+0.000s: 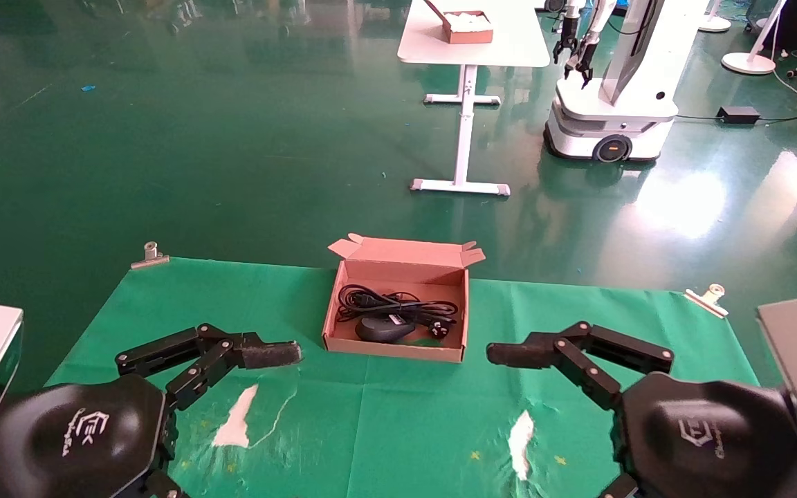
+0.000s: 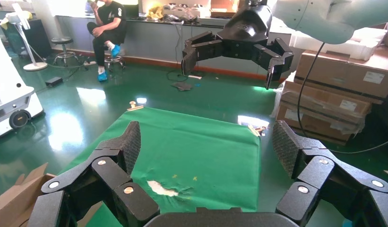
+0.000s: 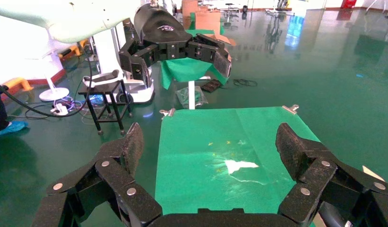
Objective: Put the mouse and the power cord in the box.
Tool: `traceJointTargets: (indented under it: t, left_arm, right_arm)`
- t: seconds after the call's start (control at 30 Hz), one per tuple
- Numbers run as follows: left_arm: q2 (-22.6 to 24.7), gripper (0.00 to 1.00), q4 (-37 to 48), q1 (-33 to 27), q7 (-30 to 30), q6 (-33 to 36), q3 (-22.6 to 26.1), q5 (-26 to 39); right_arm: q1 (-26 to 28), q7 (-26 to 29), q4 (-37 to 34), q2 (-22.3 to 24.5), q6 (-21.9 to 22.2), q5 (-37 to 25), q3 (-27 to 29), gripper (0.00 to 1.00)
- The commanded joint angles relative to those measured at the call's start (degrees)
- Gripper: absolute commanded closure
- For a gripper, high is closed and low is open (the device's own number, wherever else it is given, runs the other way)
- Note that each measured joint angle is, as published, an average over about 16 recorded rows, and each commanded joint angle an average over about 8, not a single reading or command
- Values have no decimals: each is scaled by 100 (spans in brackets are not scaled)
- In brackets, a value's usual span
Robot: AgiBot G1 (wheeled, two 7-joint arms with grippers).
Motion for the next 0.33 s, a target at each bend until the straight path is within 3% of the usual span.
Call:
traceJointTargets:
  t: [0.03, 0.33]
  left_arm:
    - [0, 0, 0, 0, 0, 0, 0, 0]
    - [0, 0, 0, 0, 0, 0, 0, 0]
  right_arm:
    - [0, 0, 0, 0, 0, 0, 0, 0]
    - [0, 0, 0, 0, 0, 0, 0, 0]
